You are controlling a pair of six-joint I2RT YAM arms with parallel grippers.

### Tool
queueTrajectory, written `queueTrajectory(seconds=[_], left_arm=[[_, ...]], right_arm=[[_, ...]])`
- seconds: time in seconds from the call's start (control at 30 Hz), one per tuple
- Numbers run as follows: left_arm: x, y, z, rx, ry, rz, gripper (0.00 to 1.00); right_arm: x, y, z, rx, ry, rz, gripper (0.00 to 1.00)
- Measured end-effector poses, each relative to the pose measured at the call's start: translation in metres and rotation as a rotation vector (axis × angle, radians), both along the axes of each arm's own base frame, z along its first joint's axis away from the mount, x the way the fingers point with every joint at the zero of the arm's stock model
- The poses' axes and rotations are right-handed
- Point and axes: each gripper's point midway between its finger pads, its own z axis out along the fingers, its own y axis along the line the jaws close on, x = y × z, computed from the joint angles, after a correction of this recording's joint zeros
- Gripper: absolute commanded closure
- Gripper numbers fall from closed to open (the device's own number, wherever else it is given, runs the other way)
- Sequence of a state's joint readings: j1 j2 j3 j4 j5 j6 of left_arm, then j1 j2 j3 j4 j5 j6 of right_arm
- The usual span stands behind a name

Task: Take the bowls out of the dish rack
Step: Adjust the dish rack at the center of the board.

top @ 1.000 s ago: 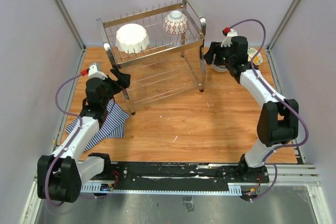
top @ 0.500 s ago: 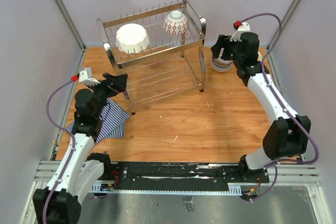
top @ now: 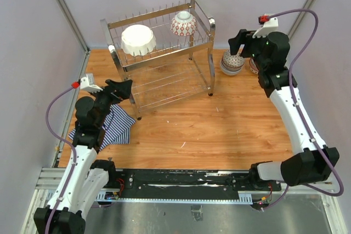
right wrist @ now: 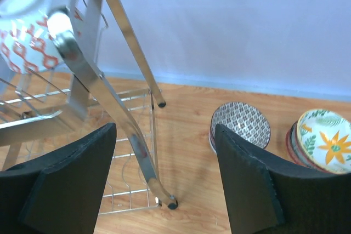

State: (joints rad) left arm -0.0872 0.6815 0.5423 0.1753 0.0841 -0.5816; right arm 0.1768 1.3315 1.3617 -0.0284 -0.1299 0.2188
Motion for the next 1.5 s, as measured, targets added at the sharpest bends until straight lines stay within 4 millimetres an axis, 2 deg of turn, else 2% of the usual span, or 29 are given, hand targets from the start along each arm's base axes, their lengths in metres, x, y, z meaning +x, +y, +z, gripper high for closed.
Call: queueTrajectory(seconds=[0.17,0.23,0.37,0.43,0.53,0.63,0.77,1.0,1.13,1.23,1.5], left_arm=[[-0.002,0.000,0.004,-0.003,-0.012,-0.001,0.00],[-0.003,0.000,0.003,-0.003,-0.008,-0.002,0.00],[-0.005,0.000,0.000,-0.001,0.004,-0.005,0.00],[-0.006,0.000,-0.001,-0.001,0.011,-0.006,0.00],[-0.009,0.000,-0.001,0.000,0.014,-0.006,0.00],[-0.011,0.000,0.000,0.000,0.012,-0.006,0.00],[-0.014,0.000,0.001,-0.001,0.007,-0.006,0.00],[-0.015,0.000,0.000,0.000,0.013,-0.005,0.00],[-0.015,0.001,-0.002,0.004,0.022,-0.004,0.00],[-0.014,0.001,-0.004,0.007,0.028,-0.003,0.00],[-0.007,0.001,-0.007,0.010,0.045,0.001,0.00]], right_arm=[[-0.014,0.001,0.052,-0.012,-0.116,0.014,0.26],[-0.023,0.010,0.080,-0.015,-0.179,0.041,0.26],[-0.049,0.049,0.133,-0.025,-0.295,0.157,0.26],[-0.058,0.068,0.151,-0.029,-0.334,0.214,0.26],[-0.066,0.097,0.167,-0.038,-0.365,0.294,0.26],[-0.060,0.121,0.165,-0.062,-0.352,0.342,0.26],[-0.041,0.149,0.155,-0.105,-0.310,0.382,0.25],[0.003,0.169,0.132,-0.178,-0.242,0.375,0.25],[0.009,0.170,0.119,-0.199,-0.206,0.371,0.23],[0.010,0.166,0.120,-0.206,-0.209,0.355,0.22],[0.009,0.142,0.118,-0.219,-0.175,0.264,0.23]])
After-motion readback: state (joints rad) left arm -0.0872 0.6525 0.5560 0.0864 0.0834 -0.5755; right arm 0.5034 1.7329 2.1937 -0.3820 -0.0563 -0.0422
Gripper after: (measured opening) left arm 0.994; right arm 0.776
